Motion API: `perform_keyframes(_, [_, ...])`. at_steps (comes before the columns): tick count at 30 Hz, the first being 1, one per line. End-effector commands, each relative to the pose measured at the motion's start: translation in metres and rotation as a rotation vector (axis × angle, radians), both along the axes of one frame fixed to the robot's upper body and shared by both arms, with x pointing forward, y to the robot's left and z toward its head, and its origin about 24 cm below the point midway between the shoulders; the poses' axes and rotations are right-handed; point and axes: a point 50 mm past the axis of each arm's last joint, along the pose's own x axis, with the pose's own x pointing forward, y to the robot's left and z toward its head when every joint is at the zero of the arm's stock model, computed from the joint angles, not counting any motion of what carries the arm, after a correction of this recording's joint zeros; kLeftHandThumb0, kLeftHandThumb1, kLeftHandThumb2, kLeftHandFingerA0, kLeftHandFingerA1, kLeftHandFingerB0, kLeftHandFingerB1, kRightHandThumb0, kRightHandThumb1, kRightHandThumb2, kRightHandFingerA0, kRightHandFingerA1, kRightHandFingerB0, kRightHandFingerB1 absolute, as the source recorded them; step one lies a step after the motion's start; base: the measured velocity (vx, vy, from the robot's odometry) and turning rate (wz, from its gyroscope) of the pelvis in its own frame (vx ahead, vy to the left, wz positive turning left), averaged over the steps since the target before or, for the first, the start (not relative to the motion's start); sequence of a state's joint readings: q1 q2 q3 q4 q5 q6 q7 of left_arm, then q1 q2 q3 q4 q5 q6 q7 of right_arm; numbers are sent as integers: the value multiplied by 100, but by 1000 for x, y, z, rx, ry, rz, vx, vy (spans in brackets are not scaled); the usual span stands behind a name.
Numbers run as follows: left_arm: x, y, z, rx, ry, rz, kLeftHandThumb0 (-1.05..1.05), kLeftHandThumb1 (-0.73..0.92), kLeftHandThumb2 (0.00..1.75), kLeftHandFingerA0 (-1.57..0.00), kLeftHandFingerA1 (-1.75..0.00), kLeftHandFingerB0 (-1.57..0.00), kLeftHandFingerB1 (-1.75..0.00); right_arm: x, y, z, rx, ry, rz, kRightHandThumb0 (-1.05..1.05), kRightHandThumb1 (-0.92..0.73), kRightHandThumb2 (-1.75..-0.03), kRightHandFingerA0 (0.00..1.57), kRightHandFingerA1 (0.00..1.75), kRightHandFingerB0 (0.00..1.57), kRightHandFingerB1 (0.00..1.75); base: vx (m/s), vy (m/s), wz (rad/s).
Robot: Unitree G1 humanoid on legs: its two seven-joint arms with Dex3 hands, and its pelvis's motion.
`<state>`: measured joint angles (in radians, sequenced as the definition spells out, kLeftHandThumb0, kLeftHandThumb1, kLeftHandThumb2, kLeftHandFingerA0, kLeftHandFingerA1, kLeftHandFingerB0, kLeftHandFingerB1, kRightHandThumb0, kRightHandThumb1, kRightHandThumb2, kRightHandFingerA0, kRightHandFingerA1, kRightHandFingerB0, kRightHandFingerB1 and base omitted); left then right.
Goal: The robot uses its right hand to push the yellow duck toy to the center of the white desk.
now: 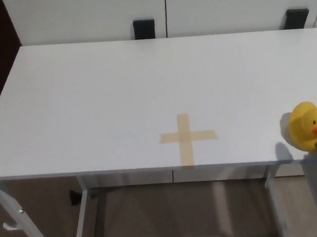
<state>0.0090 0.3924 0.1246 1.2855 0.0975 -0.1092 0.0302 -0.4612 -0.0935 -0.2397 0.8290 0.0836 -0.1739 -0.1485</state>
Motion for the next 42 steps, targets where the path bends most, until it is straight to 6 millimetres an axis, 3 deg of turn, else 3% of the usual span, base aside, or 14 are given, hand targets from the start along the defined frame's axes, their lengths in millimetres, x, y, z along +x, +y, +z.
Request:
perform_keyframes(1, [4,0,2,10,-24,-27,-16,69,63,-87,-67,-83,-58,5,20,-3,30,4,10,-89,-92,-78,24,43,34,38,0,0,0])
perform_keyframes(8, [4,-1,1,2,-27,-11,-13,67,66,-87,-68,-85,-63,14,49,2,71,-11,23,-89,-92,-76,24,44,34,37,0,0,0])
perform_keyframes(16, [4,-1,1,6,-17,-32,-12,66,72,-85,-68,-86,-62,11,60,-3,37,1,75,-87,-92,-80,23,43,29,39,0,0,0])
perform_keyframes(17, [4,-1,1,3,-18,-33,-11,67,71,-85,-69,-84,-64,10,66,-5,26,3,103,-90,-92,-86,22,48,31,42,0,0,0])
perform_keyframes(22, [5,-2,1,0,-21,-34,-12,67,71,-85,-71,-85,-64,5,73,-13,1,34,154,-87,-92,-80,25,48,35,39,0,0,0])
perform_keyframes(23, [7,-2,1,2,-24,-42,-13,65,63,-85,-67,-86,-62,2,75,-18,-21,56,181,-94,-85,-88,23,50,35,43,0,0,0])
perform_keyframes(26, [8,-2,2,12,-16,-57,-13,65,63,-85,-67,-86,-62,1,77,-20,-32,65,195,-94,-85,-88,23,50,35,43,0,0,0])
perform_keyframes(27, [8,-2,2,18,-12,-67,-15,66,62,-86,-64,-86,-61,0,78,-21,-38,69,207,-86,-92,-80,27,47,36,38,0,0,0])
perform_keyframes(30, [8,-3,1,19,-6,-72,-16,66,63,-87,-67,-86,-63,-2,82,-23,-46,81,232,-87,-92,-76,24,46,35,38,0,0,0])
perform_keyframes(42, [9,-3,1,14,-10,-62,-16,65,64,-88,-69,-85,-62,1,113,-19,-37,64,312,-92,-92,-83,18,47,29,40,0,0,0])
